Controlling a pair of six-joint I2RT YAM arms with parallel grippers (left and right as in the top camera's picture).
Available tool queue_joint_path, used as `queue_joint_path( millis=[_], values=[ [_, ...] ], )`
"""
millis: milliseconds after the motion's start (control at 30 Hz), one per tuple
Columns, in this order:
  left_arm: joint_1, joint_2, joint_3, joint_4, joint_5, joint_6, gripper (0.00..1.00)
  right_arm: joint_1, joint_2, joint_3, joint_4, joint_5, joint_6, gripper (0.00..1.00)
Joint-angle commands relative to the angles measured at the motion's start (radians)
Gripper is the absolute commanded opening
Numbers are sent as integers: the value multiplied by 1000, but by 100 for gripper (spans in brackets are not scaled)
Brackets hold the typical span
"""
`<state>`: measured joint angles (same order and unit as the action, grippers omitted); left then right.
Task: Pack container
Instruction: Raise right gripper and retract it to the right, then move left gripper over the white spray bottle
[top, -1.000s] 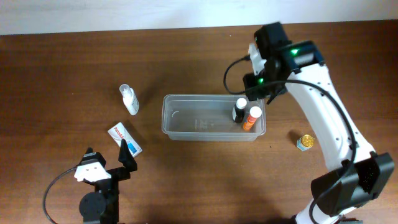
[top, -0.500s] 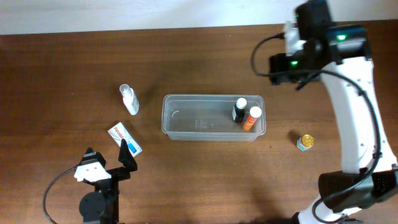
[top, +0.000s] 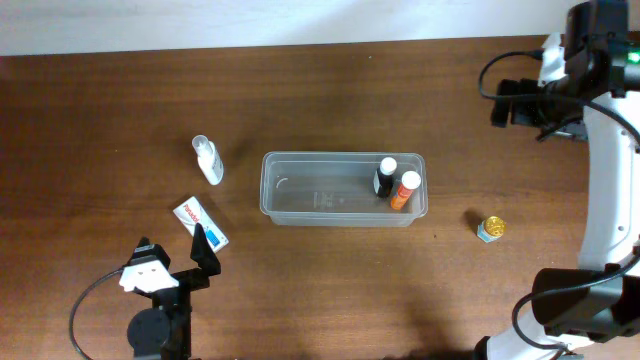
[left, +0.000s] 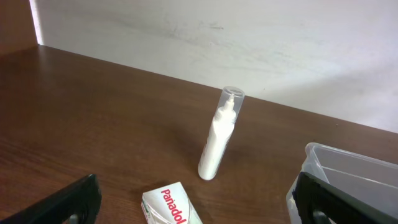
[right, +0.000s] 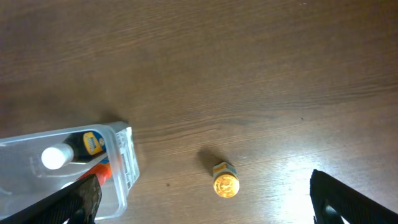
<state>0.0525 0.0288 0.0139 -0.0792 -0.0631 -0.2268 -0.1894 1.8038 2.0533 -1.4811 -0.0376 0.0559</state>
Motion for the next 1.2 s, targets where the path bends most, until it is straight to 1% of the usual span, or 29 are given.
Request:
queue_joint_path(
  millis=[0, 767, 833, 867, 900, 1000, 1100, 1167],
  values=[
    [0, 0, -5, -1, 7, 19, 99, -29, -10, 22, 1, 8, 5, 98],
    [0, 0, -5, 0, 6, 19, 99, -35, -10, 22, 15, 8, 5, 98],
    [2, 0, -5, 13, -77, 16, 99, -35, -10, 22, 15, 8, 5, 98],
    [2, 0, -5, 17, -80, 16, 99, -35, -10, 22, 15, 8, 5, 98],
    [2, 0, -5, 29, -76, 15, 100, -35, -10, 22, 15, 8, 5, 98],
    [2, 0, -1, 87, 35, 16, 99, -35, -10, 22, 15, 8, 5, 98],
    [2, 0, 31, 84, 115, 16, 99, -35, -10, 22, 15, 8, 5, 98],
    [2, 2, 75, 63, 123, 16, 100, -35, -10, 22, 15, 8, 5, 98]
  ],
)
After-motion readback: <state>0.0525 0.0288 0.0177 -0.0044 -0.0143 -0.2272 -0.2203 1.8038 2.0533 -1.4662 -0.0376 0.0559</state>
